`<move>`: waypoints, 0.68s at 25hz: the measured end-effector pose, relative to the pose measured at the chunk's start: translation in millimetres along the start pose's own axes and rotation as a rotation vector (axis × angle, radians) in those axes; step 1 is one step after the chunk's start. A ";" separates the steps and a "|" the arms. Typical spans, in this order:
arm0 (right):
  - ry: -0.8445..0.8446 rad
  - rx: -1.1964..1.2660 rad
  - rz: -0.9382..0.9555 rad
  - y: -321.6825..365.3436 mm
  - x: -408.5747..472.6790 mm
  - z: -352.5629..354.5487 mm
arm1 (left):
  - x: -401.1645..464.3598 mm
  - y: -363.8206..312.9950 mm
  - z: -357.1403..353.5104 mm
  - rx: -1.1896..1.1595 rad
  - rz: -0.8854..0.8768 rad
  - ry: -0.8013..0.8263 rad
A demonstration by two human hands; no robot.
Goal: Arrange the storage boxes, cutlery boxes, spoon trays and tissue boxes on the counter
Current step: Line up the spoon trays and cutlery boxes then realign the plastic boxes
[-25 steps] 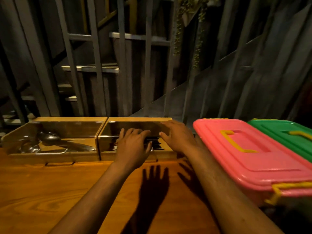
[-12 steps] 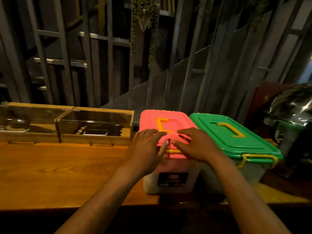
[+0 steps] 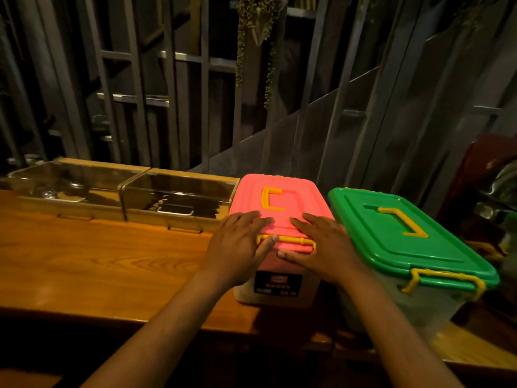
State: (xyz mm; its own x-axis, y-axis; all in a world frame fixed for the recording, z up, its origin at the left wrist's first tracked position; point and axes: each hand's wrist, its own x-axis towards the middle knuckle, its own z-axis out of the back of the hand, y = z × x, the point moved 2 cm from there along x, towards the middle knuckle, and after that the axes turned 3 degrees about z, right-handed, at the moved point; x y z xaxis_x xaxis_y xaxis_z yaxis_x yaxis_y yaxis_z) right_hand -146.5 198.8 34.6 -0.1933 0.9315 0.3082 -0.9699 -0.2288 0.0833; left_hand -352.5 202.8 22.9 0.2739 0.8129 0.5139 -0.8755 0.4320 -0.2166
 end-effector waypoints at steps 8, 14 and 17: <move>0.008 0.031 -0.031 -4.1 74.1 -21.9 | 63.2 44.9 -29.9 -0.007 0.024 -0.007; 0.030 0.047 -0.033 -12.1 127.2 -36.6 | 109.6 71.5 -46.5 -0.029 0.028 0.026; 0.055 0.052 -0.046 -14.4 143.2 -39.7 | 124.5 81.8 -55.7 -0.027 0.025 0.028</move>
State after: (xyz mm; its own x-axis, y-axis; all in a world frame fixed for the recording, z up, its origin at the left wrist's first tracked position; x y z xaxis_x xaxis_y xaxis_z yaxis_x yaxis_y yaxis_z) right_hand -166.1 346.7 39.9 -0.1578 0.9552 0.2505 -0.9693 -0.1983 0.1455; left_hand -367.8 361.1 23.0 0.2640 0.8339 0.4846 -0.8712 0.4218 -0.2512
